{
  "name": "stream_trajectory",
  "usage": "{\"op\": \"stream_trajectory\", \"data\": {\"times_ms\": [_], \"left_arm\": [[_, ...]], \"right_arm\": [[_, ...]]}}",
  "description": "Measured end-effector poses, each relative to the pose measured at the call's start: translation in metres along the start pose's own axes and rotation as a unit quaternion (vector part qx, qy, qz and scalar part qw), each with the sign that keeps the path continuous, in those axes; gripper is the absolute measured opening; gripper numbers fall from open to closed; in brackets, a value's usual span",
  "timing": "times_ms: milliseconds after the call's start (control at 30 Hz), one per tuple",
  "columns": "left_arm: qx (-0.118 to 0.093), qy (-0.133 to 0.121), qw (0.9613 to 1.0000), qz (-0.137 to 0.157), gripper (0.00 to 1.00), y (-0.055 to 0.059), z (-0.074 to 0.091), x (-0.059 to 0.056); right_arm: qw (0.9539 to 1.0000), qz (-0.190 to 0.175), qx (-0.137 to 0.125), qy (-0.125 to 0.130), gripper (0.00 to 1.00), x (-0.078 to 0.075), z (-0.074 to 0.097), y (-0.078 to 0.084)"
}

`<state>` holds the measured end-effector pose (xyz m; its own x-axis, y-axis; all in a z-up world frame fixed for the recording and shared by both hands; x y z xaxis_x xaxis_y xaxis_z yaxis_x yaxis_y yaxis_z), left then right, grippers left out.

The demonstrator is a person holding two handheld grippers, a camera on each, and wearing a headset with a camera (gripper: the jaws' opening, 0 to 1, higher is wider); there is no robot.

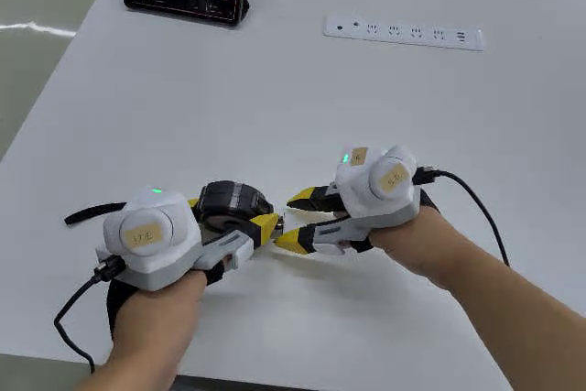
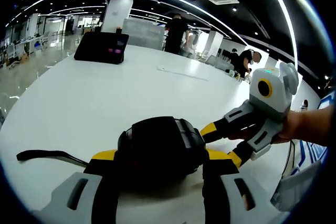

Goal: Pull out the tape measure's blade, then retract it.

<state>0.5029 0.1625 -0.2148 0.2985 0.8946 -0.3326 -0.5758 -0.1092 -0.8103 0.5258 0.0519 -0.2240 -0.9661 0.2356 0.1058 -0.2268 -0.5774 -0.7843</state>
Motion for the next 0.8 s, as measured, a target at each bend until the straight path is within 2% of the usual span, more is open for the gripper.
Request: {"op": "stream_trajectory", "data": {"times_ms": [100,233,367,700,800], "left_arm": [[0.003,0.001,1.0000,-0.009,0.59,-0.001,0.001,0.000],[0.015,0.001,0.9990,-0.042,0.58,0.000,0.004,-0.001],[0.020,0.005,0.9978,-0.063,0.59,0.000,0.007,-0.003],[0.026,0.020,0.9924,-0.118,0.63,-0.011,0.016,-0.010],[0.029,0.030,0.9893,-0.140,0.63,-0.014,0.020,-0.013]], "right_arm": [[1.0000,-0.002,-0.003,0.003,0.33,0.000,0.002,-0.001],[0.9999,-0.003,-0.006,0.008,0.34,0.002,0.006,0.000],[0.9997,-0.004,-0.011,0.024,0.41,0.001,0.013,0.001],[0.9987,-0.011,-0.012,0.049,0.49,0.003,0.034,-0.002],[0.9982,-0.008,-0.017,0.058,0.50,0.003,0.041,-0.004]]}}
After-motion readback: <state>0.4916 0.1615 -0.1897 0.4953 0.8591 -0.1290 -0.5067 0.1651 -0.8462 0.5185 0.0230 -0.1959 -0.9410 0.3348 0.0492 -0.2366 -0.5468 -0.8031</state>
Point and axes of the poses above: the centre of the closed fingertips' face, and the gripper's own axes: z roughly backward along the fingers, x roughly to its left, y roughly out of its underside, the point moved 5 cm from there along z, roughly backward along the fingers, and after that the axes turned 7 degrees about y, right-handed, at the moved point
